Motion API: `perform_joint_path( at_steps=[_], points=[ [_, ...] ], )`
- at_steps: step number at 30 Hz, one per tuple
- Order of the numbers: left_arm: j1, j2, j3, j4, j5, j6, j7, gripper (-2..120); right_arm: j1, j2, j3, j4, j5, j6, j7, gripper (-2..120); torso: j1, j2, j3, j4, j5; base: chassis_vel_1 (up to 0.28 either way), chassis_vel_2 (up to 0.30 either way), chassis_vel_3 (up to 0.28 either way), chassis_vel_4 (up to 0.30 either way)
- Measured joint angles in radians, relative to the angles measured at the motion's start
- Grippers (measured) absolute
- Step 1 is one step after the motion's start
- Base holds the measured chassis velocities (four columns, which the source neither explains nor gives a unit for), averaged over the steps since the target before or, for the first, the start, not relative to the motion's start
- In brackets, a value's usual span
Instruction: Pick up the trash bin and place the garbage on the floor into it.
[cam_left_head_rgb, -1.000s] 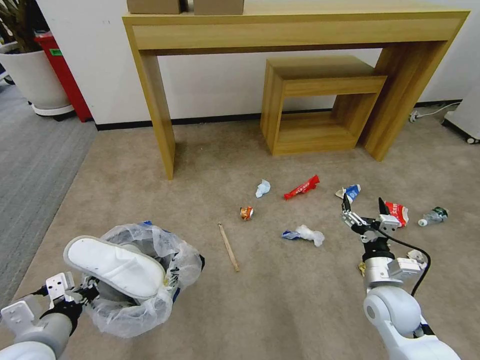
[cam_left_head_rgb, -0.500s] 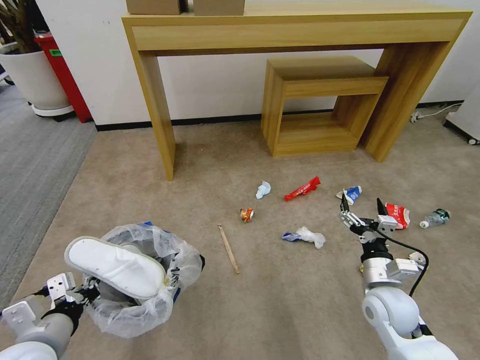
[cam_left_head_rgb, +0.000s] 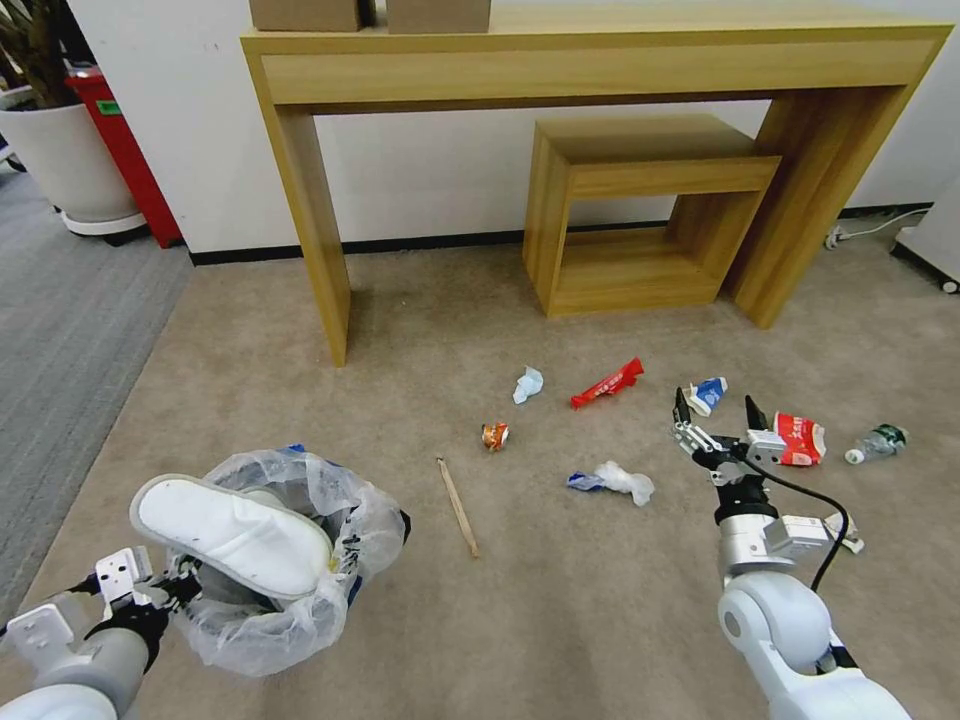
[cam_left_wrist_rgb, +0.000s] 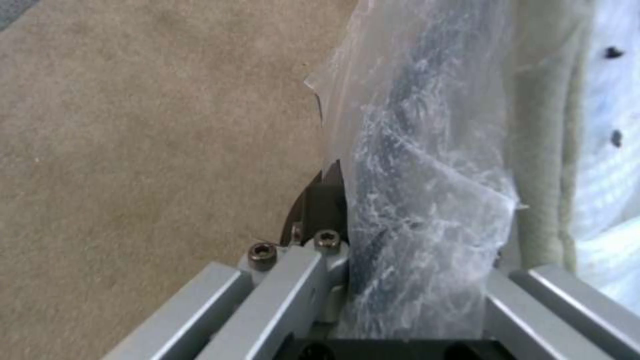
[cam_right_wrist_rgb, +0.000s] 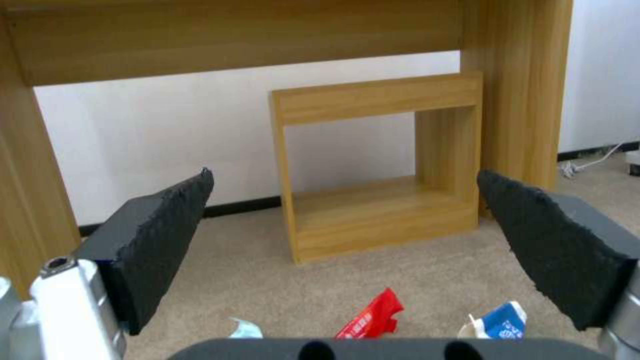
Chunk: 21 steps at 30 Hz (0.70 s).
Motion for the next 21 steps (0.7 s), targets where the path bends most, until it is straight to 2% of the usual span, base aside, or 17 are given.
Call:
perform_joint_path(
  at_steps=[6, 9, 10, 12, 13, 15, 16, 17, 20, 21],
  points=[
    [0.005, -0.004, 0.0, 0.0, 0.004, -0.001, 0.001, 0, 0.02, -0.017, -0.036, 0.0, 0.02, -0.039, 0.029, 100, 0.0, 0.0, 0.0, -0.0003, 0.0, -0.021, 0.011, 0.016, -0.009],
    [0.012, -0.005, -0.002, -0.006, 0.006, -0.002, 0.001, 0, 0.084, -0.057, -0.114, 0.0, 0.072, -0.132, 0.097, 100, 0.0, 0.0, 0.0, -0.0002, 0.0, 0.0, 0.0, 0.0, 0.0],
    [0.012, -0.005, -0.002, -0.006, 0.006, -0.002, 0.001, 0, 0.084, -0.057, -0.114, 0.0, 0.072, -0.132, 0.097, 100, 0.0, 0.0, 0.0, -0.0002, 0.0, 0.0, 0.0, 0.0, 0.0],
    [0.013, -0.005, -0.003, -0.007, 0.006, -0.002, 0.001, 0, 0.136, -0.086, -0.186, 0.0, 0.141, -0.223, 0.15, 100, 0.0, 0.0, 0.0, 0.0002, 0.0, 0.0, 0.0, 0.0, 0.0],
    [0.013, -0.005, -0.003, -0.007, 0.006, -0.002, 0.001, 0, 0.136, -0.086, -0.186, 0.0, 0.141, -0.223, 0.15, 100, 0.0, 0.0, 0.0, 0.0002, 0.0, 0.0, 0.0, 0.0, 0.0],
    [-0.003, 0.002, 0.006, -0.001, 0.005, -0.002, -0.001, 0, 0.178, -0.121, -0.263, 0.015, 0.271, -0.342, 0.225, 100, 0.0, 0.0, 0.0, 0.0004, 0.0, 0.0, 0.0, 0.0, 0.0],
    [-0.012, 0.008, 0.012, 0.004, 0.003, -0.002, -0.003, 0, 0.185, -0.13, -0.284, 0.022, 0.315, -0.381, 0.249, 100, 0.0, 0.0, 0.0, 0.0002, 0.0, 0.0, 0.0, 0.0, 0.0],
    [-0.012, 0.008, 0.012, 0.004, 0.003, -0.002, -0.003, 0, 0.185, -0.13, -0.284, 0.022, 0.315, -0.381, 0.249, 100, 0.0, 0.0, 0.0, 0.0002, 0.0, 0.0, 0.0, 0.0, 0.0],
    [-0.035, 0.02, 0.023, 0.024, -0.003, -0.001, -0.01, 0, 0.242, -0.176, -0.395, 0.035, 0.491, -0.526, 0.354, 100, 0.0, 0.0, 0.0, -0.0006, -0.0003, 0.0, 0.0, 0.0, 0.0],
    [-0.035, 0.02, 0.023, 0.024, -0.003, -0.001, -0.01, 0, 0.242, -0.176, -0.395, 0.035, 0.491, -0.526, 0.354, 100, 0.0, 0.0, 0.0, -0.0006, -0.0003, 0.0, 0.0, 0.0, 0.0]
  ],
)
